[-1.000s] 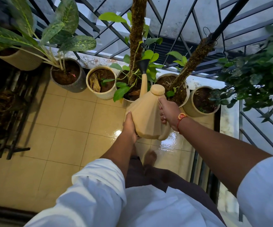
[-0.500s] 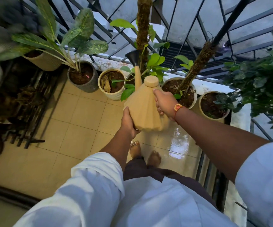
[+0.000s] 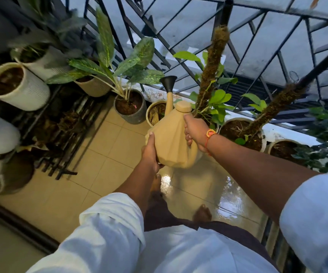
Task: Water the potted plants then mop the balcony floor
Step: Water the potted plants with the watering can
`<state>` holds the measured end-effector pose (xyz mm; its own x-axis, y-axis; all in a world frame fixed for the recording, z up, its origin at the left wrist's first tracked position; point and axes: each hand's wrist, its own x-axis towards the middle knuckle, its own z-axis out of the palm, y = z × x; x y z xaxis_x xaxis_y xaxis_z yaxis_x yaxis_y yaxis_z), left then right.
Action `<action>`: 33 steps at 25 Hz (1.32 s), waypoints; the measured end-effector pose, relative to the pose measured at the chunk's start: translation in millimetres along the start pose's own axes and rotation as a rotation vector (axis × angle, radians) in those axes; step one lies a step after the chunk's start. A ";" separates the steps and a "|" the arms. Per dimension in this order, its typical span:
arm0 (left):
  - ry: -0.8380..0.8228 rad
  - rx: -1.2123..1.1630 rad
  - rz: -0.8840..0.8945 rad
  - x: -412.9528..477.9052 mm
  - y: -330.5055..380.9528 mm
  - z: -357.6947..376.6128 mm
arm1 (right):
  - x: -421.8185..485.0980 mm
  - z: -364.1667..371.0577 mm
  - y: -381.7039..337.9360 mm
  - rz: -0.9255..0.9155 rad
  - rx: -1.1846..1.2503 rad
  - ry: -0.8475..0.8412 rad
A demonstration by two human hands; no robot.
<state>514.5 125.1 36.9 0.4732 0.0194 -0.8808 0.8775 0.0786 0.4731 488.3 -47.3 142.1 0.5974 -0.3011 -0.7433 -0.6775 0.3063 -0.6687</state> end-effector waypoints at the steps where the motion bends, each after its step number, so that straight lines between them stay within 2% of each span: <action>1: 0.011 0.005 -0.002 12.4 8.3 -6.6 | 7.6 11.5 -3.6 0.012 0.005 0.004; 9: -0.050 0.074 -0.101 71.9 90.6 -54.5 | 80.1 104.2 -32.3 0.111 -0.012 0.123; 14: -0.013 0.144 -0.161 111.2 123.9 -64.5 | 114.1 136.5 -46.2 0.171 -0.014 0.174; 22: 0.013 0.195 -0.245 141.9 144.6 -53.6 | 149.1 138.6 -56.3 0.246 0.030 0.195; 33: 0.036 0.224 -0.282 129.8 140.0 -40.5 | 145.4 127.1 -62.3 0.274 0.050 0.212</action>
<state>695.6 179.0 -12.0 0.2101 0.0632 -0.9756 0.9705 -0.1344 0.2003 671.9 4.6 73.1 0.2902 -0.3805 -0.8781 -0.7757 0.4439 -0.4487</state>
